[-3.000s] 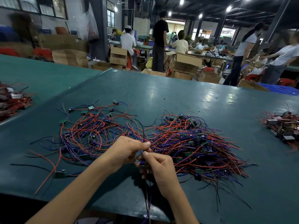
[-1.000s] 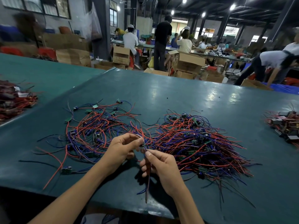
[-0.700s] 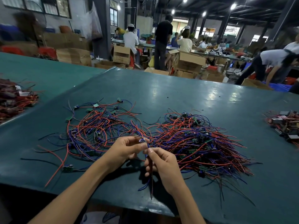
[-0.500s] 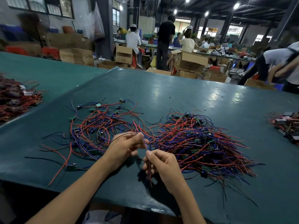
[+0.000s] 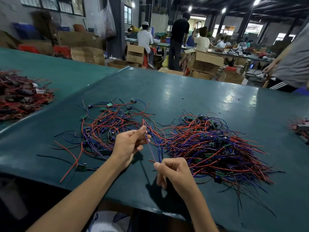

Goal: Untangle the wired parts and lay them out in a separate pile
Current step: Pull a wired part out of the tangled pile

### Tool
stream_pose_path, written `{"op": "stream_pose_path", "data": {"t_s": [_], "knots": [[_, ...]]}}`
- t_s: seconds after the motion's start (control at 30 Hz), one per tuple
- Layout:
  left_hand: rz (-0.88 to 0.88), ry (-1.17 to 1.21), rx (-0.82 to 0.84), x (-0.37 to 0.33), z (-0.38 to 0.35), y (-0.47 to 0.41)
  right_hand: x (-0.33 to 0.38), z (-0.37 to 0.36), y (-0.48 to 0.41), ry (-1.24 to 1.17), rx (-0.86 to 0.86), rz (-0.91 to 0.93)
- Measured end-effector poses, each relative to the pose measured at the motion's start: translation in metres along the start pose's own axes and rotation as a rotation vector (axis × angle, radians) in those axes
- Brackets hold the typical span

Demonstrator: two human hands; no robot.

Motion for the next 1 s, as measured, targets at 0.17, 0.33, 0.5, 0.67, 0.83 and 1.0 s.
{"op": "stream_pose_path", "data": {"t_s": [0.17, 0.33, 0.5, 0.67, 0.83, 1.0], "knots": [[-0.009, 0.044, 0.043, -0.006, 0.0, -0.002, 0.008, 0.004, 0.009, -0.013, -0.068, 0.129], [-0.03, -0.05, 0.237, -0.008, -0.016, 0.011, 0.02, 0.018, 0.002, -0.124, -0.341, 0.245], [-0.004, -0.006, 0.372, -0.002, -0.024, 0.015, 0.027, 0.014, -0.033, -0.129, -0.315, -0.01], [-0.06, -0.211, 0.433, 0.0, -0.027, 0.021, 0.04, 0.004, -0.055, 0.01, -0.069, -0.179], [-0.101, -0.326, 0.497, 0.001, -0.029, 0.024, 0.043, 0.01, -0.061, 0.192, -0.041, -0.278], [-0.093, -0.341, 0.558, 0.003, -0.032, 0.025, 0.044, 0.015, -0.063, 0.384, -0.008, -0.447]]}}
Point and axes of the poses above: each hand's wrist, its own y-axis away from the middle knuckle, its own z-axis out of the back of the hand, x = y × z, the point moved 6 cm from there along -y, towards the middle knuckle, and after that the axes turned 15 degrees about -y, right-handed, at the moved point
